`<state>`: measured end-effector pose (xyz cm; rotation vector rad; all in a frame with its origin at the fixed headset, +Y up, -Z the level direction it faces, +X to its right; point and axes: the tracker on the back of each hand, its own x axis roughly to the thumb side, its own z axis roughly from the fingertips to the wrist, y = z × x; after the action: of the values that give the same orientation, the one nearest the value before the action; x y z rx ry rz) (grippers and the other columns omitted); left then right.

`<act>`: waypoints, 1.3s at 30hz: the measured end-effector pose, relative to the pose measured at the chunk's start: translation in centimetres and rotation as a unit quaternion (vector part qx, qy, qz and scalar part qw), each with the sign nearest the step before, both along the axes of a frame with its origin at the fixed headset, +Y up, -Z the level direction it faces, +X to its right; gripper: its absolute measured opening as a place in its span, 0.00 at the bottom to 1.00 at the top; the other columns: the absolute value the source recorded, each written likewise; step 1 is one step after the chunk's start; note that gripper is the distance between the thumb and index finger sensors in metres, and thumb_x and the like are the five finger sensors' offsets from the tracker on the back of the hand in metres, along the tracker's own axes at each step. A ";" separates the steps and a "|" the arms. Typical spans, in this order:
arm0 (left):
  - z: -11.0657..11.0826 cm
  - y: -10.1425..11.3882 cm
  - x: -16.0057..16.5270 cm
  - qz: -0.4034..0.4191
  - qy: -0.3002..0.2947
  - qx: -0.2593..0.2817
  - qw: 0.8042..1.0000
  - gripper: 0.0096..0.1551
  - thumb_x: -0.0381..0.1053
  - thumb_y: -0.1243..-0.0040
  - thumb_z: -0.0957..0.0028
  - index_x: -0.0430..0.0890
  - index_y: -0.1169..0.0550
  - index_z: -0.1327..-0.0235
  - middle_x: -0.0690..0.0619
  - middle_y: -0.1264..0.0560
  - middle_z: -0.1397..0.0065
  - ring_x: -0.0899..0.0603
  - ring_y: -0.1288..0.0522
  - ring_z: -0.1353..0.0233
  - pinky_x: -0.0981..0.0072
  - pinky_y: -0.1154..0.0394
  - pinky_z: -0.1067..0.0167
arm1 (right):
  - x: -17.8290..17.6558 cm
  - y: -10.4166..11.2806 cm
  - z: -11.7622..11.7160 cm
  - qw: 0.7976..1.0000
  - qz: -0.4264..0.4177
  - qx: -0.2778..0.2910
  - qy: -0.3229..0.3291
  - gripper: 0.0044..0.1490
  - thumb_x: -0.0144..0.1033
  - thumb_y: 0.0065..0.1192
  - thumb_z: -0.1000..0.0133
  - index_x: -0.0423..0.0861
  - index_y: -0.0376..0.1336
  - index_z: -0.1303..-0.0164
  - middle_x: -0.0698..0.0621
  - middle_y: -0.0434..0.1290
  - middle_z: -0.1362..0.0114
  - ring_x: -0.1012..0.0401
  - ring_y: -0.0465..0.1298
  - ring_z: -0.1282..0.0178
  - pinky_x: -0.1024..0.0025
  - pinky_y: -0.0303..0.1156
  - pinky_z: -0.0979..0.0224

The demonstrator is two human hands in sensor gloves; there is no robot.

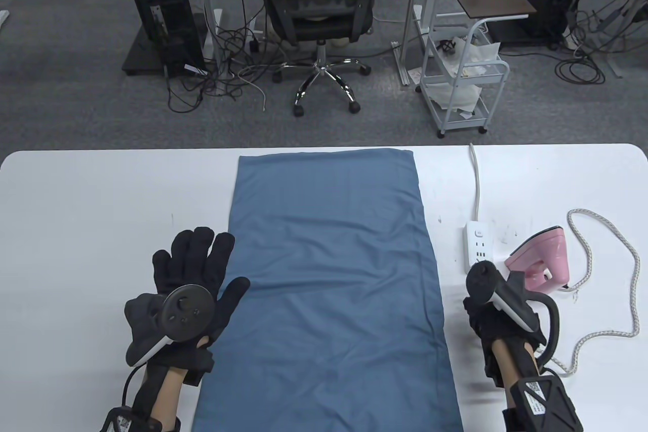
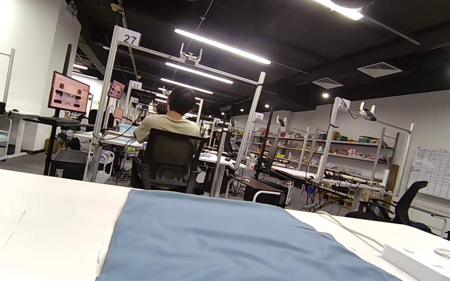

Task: Iron pillowcase with electric iron on table

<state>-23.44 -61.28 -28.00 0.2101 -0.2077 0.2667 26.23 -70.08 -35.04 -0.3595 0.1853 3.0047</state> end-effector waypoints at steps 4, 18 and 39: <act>-0.1 0.0 -0.1 0.000 0.003 -0.002 1.000 0.45 0.71 0.57 0.43 0.58 0.53 0.15 0.44 0.56 0.10 0.30 0.59 0.12 0.23 0.58 0.24 | 0.5 1.0 -1.8 0.998 -0.049 0.036 -0.032 0.44 0.45 0.58 0.42 0.50 0.45 0.18 0.46 0.79 0.38 0.52 0.81 0.45 0.49 0.77 0.37; -0.2 0.0 -0.3 -0.007 0.011 -0.009 1.000 0.45 0.71 0.57 0.43 0.58 0.53 0.16 0.45 0.56 0.10 0.30 0.59 0.12 0.23 0.58 0.24 | 1.7 -1.4 -6.3 0.993 -0.018 0.025 -0.114 0.37 0.44 0.54 0.40 0.50 0.52 0.20 0.45 0.81 0.41 0.53 0.83 0.48 0.50 0.79 0.40; -0.4 -0.1 -0.4 -0.008 0.013 -0.010 1.000 0.45 0.71 0.57 0.43 0.58 0.53 0.15 0.44 0.56 0.10 0.30 0.59 0.12 0.23 0.58 0.24 | 1.6 -2.2 -7.1 0.994 0.029 -0.002 -0.103 0.36 0.44 0.53 0.40 0.52 0.52 0.20 0.45 0.79 0.40 0.51 0.80 0.46 0.47 0.75 0.36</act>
<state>-23.87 -61.39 -28.35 0.1912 -0.1807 0.2498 27.81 -72.32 -42.10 -0.6818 0.1649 2.9966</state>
